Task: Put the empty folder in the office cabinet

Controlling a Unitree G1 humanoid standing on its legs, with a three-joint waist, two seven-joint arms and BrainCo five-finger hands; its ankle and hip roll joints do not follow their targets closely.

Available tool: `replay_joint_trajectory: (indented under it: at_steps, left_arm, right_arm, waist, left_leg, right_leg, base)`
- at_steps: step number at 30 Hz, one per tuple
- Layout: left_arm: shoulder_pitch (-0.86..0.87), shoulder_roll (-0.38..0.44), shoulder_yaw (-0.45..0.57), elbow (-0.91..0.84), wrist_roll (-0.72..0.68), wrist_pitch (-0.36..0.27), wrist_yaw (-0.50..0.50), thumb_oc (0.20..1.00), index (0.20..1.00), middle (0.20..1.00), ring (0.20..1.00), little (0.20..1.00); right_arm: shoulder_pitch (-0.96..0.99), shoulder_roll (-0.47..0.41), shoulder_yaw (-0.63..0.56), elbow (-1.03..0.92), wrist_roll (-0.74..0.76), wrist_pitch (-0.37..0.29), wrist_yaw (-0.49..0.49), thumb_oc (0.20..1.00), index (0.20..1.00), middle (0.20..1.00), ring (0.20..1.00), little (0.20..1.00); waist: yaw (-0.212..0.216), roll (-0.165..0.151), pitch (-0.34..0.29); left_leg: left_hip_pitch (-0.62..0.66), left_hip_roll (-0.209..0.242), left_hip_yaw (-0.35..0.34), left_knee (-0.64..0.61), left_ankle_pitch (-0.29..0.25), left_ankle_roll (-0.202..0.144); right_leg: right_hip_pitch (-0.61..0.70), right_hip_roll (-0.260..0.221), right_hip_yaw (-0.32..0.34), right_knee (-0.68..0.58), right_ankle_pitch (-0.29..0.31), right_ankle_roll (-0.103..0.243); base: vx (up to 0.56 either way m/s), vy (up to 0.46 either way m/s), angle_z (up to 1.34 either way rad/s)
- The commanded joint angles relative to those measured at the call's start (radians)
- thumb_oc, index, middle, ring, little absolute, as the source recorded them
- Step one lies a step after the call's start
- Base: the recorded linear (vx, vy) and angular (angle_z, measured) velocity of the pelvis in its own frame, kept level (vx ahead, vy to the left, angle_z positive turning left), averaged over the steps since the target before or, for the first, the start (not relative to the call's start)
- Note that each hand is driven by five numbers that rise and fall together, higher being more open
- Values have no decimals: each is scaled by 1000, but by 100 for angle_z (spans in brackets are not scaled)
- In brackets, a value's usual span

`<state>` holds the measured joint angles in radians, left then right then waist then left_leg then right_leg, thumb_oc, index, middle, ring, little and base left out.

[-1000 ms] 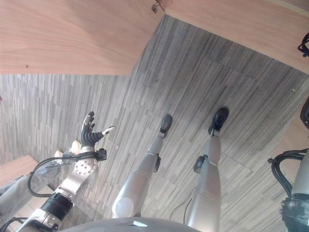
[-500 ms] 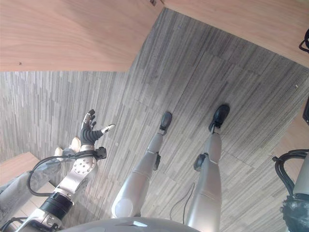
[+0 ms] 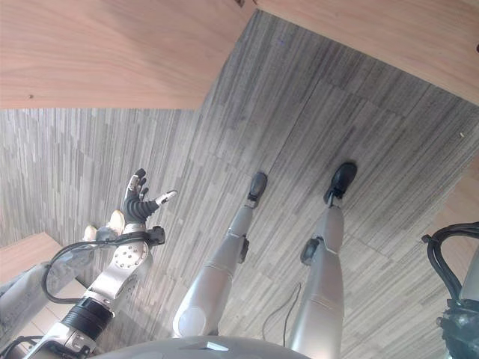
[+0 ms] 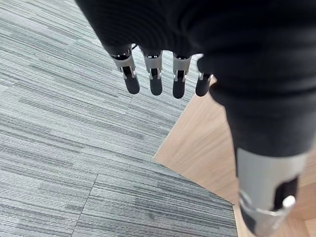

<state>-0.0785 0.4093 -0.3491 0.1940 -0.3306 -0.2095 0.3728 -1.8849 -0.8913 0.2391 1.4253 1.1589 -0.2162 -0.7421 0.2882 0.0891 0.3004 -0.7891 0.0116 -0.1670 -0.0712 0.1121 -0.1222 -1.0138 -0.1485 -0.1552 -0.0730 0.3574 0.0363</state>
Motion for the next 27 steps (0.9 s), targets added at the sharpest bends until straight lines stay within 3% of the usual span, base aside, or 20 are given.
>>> replay_joint_trajectory:
  at_steps: [1,7,9,11,15,27]
  left_arm:
    - [26,54,32,-96,-15,-36,16,1000,1000,1000,1000,1000]
    - [40,52,50,-119,-47,-45,9,1000,1000,1000,1000,1000]
    - [43,54,51,-121,-51,-44,7,1000,1000,1000,1000,1000]
    - [34,64,53,-132,-53,-46,6,1000,1000,1000,1000,1000]
    - [41,64,60,-145,-58,-44,7,1000,1000,1000,1000,1000]
    - [22,63,35,-183,-78,-18,20,1000,1000,1000,1000,1000]
  right_arm:
    - [-45,-23,204,-74,-11,-24,105,1000,1000,1000,1000,1000]
    - [-56,-28,234,-16,-14,16,139,1000,1000,1000,1000,1000]
    - [-62,-31,243,10,-14,39,146,1000,1000,1000,1000,1000]
    - [-85,-31,270,80,-9,103,166,1000,1000,1000,1000,1000]
    - [-110,-34,304,119,-17,135,167,1000,1000,1000,1000,1000]
    - [-79,-26,250,239,6,210,37,1000,1000,1000,1000,1000]
  waist:
    - [17,42,-1]
    - [7,36,7]
    - [4,34,7]
    - [-1,29,9]
    - [-4,26,14]
    - [-27,26,30]
  left_leg:
    - [164,25,-65,-16,-102,-36]
    - [166,29,-58,-16,-110,-34]
    - [167,30,-59,-16,-110,-34]
    - [167,31,-58,-16,-112,-34]
    - [168,31,-58,-16,-114,-34]
    - [177,28,-56,-16,-124,-36]
  right_leg:
    - [-10,-1,8,208,-326,120]
    - [-8,0,9,205,-323,122]
    - [-5,1,8,202,-323,122]
    - [-5,2,11,204,-321,121]
    - [-4,1,11,204,-320,121]
    - [28,10,6,181,-312,115]
  base:
    - [0,0,0]
    - [0,0,0]
    - [0,0,0]
    - [0,0,0]
    - [0,0,0]
    - [0,0,0]
